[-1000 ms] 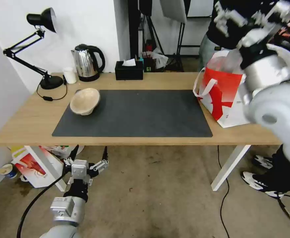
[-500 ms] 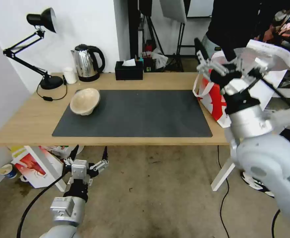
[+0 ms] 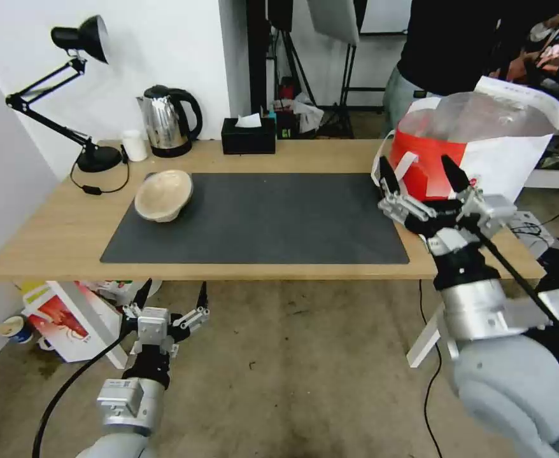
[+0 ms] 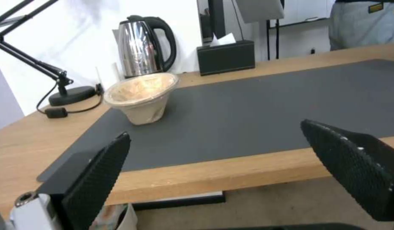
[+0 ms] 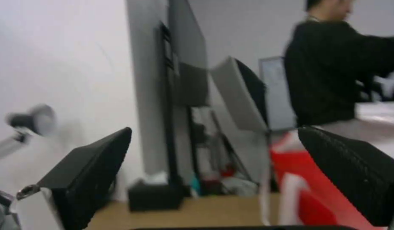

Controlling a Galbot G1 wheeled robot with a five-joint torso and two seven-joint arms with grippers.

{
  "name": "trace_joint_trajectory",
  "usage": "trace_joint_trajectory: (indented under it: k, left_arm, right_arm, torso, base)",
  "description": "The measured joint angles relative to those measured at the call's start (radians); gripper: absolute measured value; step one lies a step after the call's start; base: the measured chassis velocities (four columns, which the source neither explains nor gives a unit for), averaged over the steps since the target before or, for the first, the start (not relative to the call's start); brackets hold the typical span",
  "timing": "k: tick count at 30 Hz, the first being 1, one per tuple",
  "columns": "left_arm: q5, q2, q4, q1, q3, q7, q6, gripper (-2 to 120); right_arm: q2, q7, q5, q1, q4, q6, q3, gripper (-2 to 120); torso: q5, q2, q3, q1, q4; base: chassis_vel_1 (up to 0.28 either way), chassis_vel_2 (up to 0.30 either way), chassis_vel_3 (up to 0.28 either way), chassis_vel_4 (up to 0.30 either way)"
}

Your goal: Pick up the trash from the table and place it into the takeout bag.

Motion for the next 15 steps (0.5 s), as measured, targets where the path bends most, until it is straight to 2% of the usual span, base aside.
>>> trace_joint_trajectory:
  k: [8, 15]
  left_arm:
    - [0.0, 0.0, 0.0, 0.0, 0.0, 0.0, 0.0, 100]
    - [0.0, 0.0, 0.0, 0.0, 0.0, 0.0, 0.0, 100]
  right_arm:
    - [0.021, 0.106, -0.025, -0.081, 0.0, -0.055, -0.007, 100]
    - [0.059, 0.131, -0.119, -0.162, -0.001, -0.032, -0.057, 100]
  torso:
    - [-0.0002, 0.0, 0.0, 0.0, 0.0]
    - [-0.0002, 0.0, 0.0, 0.0, 0.0]
  base:
    - [0.0, 0.0, 0.0, 0.0]
    - [0.0, 0.0, 0.0, 0.0]
